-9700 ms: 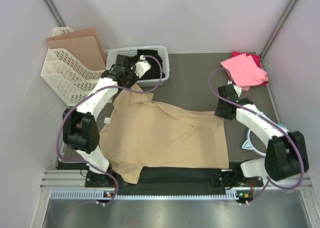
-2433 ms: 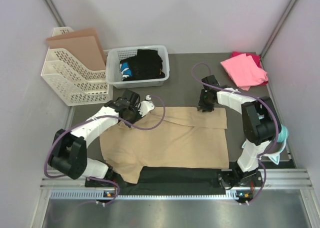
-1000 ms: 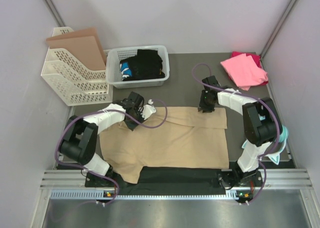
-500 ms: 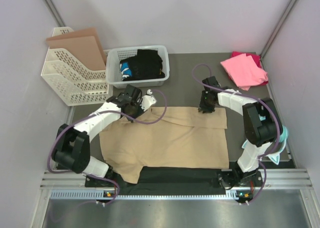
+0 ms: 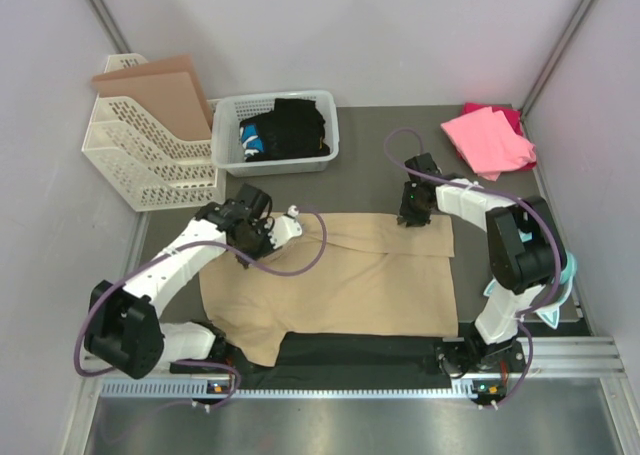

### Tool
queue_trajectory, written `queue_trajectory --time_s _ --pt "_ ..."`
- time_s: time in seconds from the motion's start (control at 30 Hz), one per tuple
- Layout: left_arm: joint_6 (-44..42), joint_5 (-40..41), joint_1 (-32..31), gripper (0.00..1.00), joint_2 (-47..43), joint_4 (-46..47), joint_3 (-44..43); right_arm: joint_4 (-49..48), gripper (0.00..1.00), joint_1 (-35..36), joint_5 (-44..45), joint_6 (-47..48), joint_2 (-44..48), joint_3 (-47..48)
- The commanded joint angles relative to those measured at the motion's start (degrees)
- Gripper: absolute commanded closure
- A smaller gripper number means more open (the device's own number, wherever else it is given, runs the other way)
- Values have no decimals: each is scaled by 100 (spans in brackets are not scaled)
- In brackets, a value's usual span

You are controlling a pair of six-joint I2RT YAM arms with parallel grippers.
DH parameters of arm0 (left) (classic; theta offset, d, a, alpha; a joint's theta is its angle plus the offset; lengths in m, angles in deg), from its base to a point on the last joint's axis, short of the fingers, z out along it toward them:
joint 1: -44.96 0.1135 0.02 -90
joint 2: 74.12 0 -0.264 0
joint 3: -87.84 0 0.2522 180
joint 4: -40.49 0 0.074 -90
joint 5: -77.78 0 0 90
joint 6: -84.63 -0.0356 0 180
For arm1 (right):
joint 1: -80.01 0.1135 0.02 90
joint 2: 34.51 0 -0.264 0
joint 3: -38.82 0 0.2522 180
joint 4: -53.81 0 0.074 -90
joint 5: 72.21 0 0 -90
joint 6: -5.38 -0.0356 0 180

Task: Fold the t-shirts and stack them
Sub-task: Fold the flattened tshirt in 1/3 of the way

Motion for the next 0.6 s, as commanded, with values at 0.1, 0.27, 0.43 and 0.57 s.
queue_trajectory --time_s 0.1,0.27,0.43,0.57 --pt "-349 -402 -8 100 103 -562 302 -60 72 27 121 47 290 -56" --pt "-402 -395 -8 100 174 -659 319 -42 72 27 147 56 290 -29" --pt "-613 -675 1 100 244 -1159 363 -42 72 36 156 38 273 -29" --pt "-867 -747 1 98 455 -1538 530 -33 72 36 165 47 237 -12"
